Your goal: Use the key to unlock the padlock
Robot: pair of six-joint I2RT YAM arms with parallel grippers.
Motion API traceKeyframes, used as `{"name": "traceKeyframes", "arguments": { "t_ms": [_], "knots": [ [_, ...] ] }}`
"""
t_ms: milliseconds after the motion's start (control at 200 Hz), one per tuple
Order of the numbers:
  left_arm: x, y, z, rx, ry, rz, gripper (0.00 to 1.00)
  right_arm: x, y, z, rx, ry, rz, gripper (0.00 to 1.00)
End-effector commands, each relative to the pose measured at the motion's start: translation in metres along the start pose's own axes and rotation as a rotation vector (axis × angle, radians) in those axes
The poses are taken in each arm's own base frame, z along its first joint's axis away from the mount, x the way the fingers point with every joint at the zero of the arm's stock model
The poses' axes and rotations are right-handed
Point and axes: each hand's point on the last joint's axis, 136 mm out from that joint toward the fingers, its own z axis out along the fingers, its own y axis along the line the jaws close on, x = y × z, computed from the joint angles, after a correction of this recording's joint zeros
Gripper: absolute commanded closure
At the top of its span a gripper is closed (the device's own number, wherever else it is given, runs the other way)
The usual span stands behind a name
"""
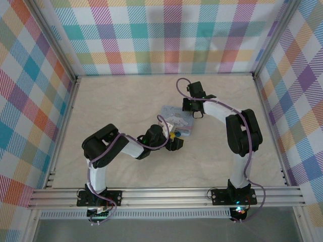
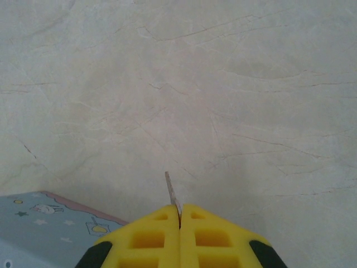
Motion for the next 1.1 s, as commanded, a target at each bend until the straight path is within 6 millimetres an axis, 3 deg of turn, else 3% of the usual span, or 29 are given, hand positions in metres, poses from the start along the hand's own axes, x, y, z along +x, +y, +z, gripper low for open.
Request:
{"name": "traceKeyframes", "arguments": {
  "t_ms": [0, 210, 325, 460, 660, 810, 1095],
  "knots": [
    [-0.017, -0.022, 0.008, 0.117, -0.055, 0.016, 0.31, 0.028, 0.008, 0.009, -0.017, 0.076, -0.024, 1.00],
    [-0.029, -0.023, 0.010, 0.149, -0.100, -0.022, 0.24, 0.030, 0.008, 0.008, -0.018, 0.077, -0.026, 1.00],
    [-0.034, -0.026, 0.009, 0.189, -0.103, -0.049, 0.30, 0.029, 0.008, 0.007, -0.016, 0.073, -0.026, 1.00],
    [-0.037, -0.025, 0.007, 0.234, -0.108, -0.093, 0.42, 0.029, 0.008, 0.007, -0.016, 0.071, -0.028, 1.00],
    [-0.037, -0.017, 0.008, 0.201, -0.108, -0.115, 0.39, 0.031, 0.008, 0.006, -0.018, 0.069, -0.028, 1.00],
    [-0.036, -0.010, 0.014, 0.171, -0.097, -0.137, 0.43, 0.031, 0.008, 0.004, -0.017, 0.067, -0.027, 1.00],
    [-0.038, -0.012, 0.025, 0.183, -0.103, -0.172, 0.37, 0.034, 0.009, 0.005, -0.022, 0.068, -0.027, 1.00]
  ]
}}
